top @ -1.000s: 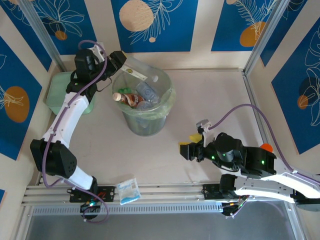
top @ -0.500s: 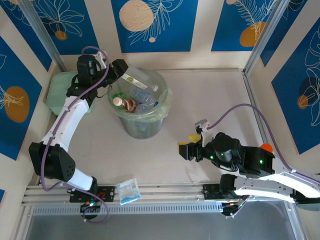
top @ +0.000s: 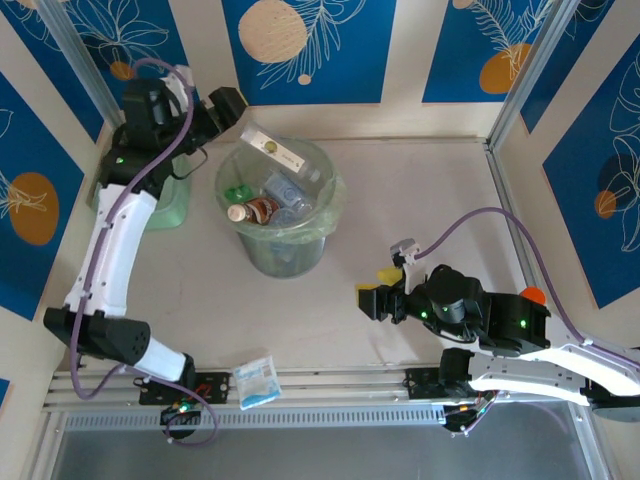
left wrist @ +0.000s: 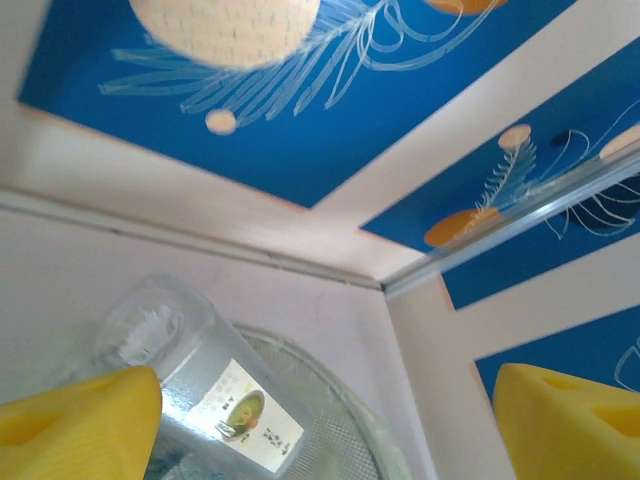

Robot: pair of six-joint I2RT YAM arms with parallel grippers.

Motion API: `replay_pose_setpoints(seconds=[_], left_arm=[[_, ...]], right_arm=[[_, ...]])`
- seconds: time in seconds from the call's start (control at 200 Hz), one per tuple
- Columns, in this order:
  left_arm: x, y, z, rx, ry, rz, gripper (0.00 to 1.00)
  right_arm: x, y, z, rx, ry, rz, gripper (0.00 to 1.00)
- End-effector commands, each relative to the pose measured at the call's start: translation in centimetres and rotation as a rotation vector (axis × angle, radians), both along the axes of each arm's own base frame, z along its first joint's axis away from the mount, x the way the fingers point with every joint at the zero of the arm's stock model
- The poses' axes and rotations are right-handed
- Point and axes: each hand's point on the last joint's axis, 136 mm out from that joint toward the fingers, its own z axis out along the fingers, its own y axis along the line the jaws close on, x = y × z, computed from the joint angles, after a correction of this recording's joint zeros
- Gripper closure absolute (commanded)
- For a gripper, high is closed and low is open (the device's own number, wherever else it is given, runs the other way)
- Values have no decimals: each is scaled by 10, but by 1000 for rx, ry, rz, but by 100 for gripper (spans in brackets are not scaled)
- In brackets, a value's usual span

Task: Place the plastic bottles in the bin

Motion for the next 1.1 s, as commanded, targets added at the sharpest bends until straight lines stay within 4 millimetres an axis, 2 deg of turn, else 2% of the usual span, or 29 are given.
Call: replay_pose_setpoints(seconds=[0.0, 0.145, 0.22, 0.305, 0.455, 0.54, 0.75, 0.94, 1.095], left_arm=[[-8, 22, -8, 109, 29, 84, 20], [19, -6, 7, -10, -35, -36, 40], [36, -17, 5, -65, -43, -69, 56], [57, -22, -5, -83, -36, -68, 68], [91, -26, -26, -79, -9, -61, 75], [102, -27, -40, -77, 37, -56, 81], [88, -42, -70, -101, 106, -105, 85], [61, -50, -79, -104, 121, -130, 86], [47, -48, -81, -106, 129, -126, 88]], right_arm=[[2, -3, 10, 30, -32, -11, 32], [3, 2, 7, 24, -21, -5, 35], [3, 4, 6, 26, -16, -6, 38], [4, 4, 6, 31, -14, -13, 41], [6, 3, 11, 39, -28, -22, 43], [8, 1, 14, 36, -37, -28, 44], [15, -3, 21, 36, -61, -53, 44], [22, -8, 19, 36, -42, -71, 45], [28, -13, 17, 37, -22, -105, 47]])
